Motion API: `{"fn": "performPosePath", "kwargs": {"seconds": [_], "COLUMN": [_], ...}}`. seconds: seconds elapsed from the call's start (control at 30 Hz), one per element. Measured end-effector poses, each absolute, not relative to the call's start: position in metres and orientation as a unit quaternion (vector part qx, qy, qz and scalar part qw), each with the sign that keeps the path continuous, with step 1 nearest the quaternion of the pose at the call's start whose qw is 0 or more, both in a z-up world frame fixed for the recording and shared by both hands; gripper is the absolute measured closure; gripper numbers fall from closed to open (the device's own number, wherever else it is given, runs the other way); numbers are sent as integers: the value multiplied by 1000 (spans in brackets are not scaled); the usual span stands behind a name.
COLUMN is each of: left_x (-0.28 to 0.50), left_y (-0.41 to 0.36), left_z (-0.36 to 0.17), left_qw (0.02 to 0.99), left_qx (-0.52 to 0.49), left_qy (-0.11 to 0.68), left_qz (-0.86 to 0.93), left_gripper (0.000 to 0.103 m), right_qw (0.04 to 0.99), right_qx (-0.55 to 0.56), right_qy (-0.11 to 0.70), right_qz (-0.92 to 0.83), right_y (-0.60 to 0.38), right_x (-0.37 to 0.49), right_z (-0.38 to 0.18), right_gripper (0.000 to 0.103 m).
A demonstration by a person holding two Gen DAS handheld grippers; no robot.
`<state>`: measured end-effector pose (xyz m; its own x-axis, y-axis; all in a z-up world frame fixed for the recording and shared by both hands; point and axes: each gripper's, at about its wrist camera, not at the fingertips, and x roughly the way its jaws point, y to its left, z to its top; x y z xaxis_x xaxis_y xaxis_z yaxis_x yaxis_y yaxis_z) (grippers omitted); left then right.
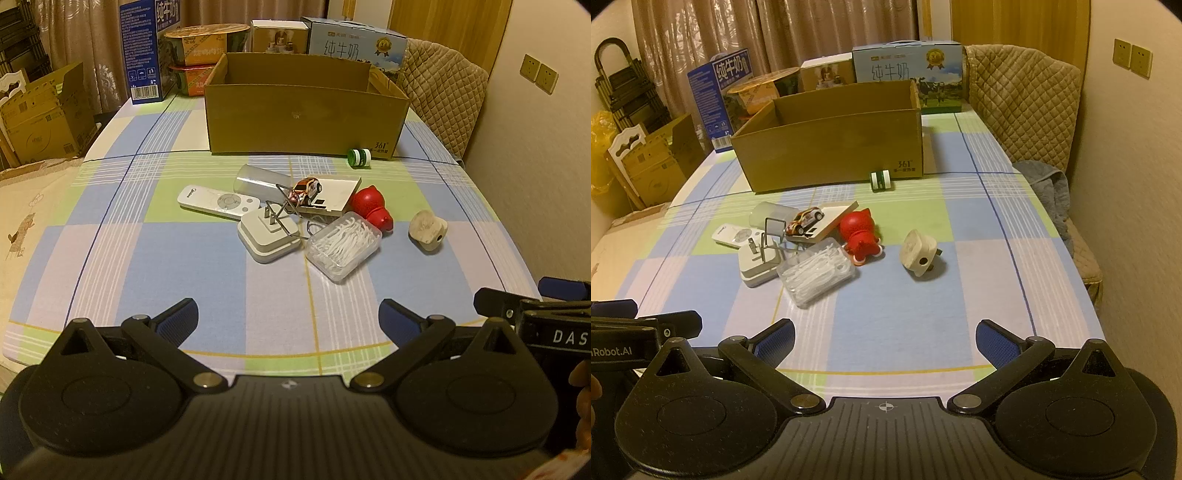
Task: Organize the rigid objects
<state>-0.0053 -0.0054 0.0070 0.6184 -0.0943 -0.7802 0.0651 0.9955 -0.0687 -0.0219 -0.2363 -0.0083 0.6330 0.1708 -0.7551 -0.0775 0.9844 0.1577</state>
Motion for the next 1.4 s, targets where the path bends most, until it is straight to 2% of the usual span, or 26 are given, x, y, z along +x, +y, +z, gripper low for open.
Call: {"fn": "performPosePath", "kwargs": {"seconds": [1.07,1.4], "left_x": [13,49], "left_y": [2,-4], "left_z": [-4,-30], "left_qw": [889,877], "left_qx": [-29,10], "left_qy": [453,457], "left_qz": [-59,-150], "left_gripper": [1,1], "right_qw": [904,906], "right_qx": [40,24], "right_qy": [422,415], "right_qz": [61,76], "right_y": [-243,-250], "right_x": [-11,11], "right_z": [-18,-35], "right_gripper": [2,2]}}
